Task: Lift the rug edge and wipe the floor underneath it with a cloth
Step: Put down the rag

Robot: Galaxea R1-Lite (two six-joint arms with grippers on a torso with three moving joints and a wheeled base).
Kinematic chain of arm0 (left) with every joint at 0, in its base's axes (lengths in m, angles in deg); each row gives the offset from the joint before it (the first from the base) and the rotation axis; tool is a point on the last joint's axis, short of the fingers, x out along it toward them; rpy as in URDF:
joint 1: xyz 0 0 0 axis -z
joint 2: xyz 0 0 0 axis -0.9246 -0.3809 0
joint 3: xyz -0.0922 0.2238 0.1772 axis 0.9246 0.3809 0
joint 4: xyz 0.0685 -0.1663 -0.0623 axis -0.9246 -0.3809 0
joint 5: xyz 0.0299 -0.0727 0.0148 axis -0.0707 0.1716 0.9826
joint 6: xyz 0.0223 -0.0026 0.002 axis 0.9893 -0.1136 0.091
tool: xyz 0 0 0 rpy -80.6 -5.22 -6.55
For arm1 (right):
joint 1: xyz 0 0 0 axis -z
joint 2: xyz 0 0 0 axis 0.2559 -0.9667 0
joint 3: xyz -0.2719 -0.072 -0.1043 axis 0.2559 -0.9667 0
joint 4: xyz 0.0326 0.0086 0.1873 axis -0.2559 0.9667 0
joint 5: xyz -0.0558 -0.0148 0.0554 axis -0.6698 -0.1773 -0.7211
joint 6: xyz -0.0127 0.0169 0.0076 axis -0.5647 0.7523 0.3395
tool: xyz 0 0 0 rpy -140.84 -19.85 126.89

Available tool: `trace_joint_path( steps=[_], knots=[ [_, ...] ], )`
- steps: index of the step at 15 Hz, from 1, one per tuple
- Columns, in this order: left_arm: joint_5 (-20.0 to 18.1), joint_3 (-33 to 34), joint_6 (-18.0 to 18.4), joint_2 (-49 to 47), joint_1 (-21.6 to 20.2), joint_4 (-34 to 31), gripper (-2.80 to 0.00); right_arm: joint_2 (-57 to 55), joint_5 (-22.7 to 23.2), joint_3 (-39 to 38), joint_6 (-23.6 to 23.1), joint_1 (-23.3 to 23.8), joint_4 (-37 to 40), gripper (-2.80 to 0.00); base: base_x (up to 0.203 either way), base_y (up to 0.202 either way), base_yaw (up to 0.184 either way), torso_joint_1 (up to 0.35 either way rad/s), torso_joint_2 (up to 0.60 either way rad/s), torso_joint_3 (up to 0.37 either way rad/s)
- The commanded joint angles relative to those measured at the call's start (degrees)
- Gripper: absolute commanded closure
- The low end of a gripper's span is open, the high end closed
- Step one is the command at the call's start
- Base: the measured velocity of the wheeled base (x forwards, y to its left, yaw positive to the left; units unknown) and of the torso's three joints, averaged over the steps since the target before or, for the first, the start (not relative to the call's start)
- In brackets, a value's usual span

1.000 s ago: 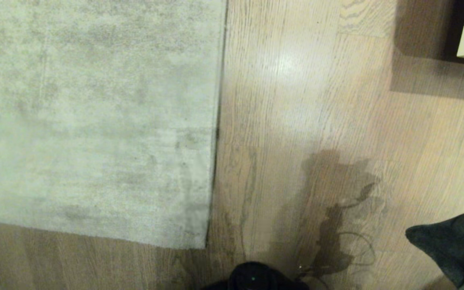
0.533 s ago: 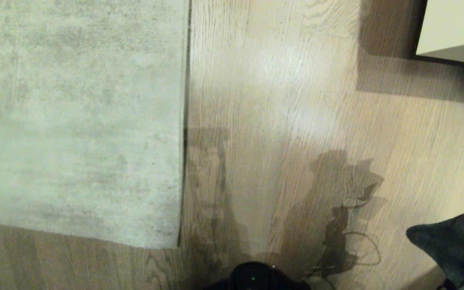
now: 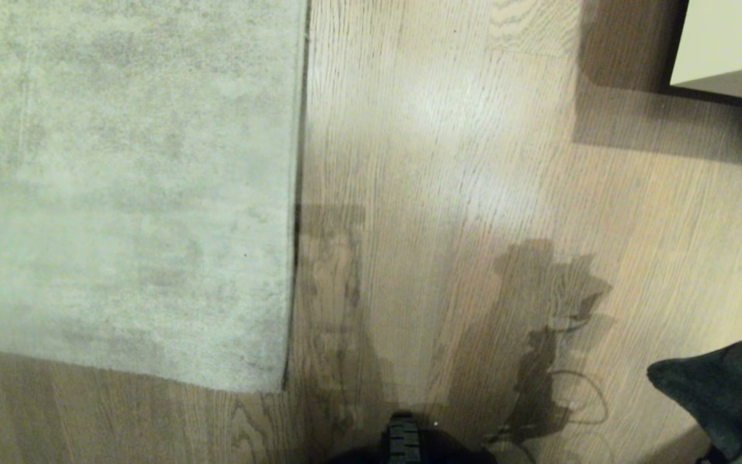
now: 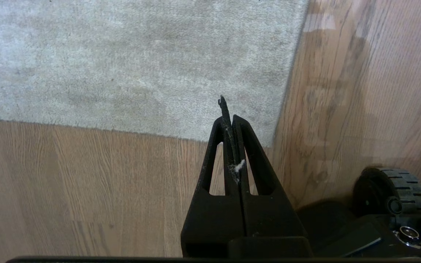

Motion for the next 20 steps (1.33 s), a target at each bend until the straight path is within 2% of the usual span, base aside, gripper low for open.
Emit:
trace_joint_path(
  steps=[1, 17, 20],
  knots=[
    [0.01, 0.00, -0.02, -0.06, 0.00, -0.02, 0.00, -0.02, 0.02, 0.00, -0.04, -0.02, -0.02, 0.00, 0.000, 0.000, 0.000, 0.000, 0.00, 0.000],
    [0.01, 0.00, -0.02, -0.06, 0.00, -0.02, 0.00, -0.53, -0.06, 0.00, -0.04, -0.02, 0.81, 0.00, 0.000, 0.000, 0.000, 0.000, 0.00, 0.000],
    [0.01, 0.00, -0.02, -0.06, 0.00, -0.02, 0.00, -6.25, -0.37, 3.57, 2.19, -0.08, 2.94, 0.00, 0.000, 0.000, 0.000, 0.000, 0.00, 0.000]
  ],
)
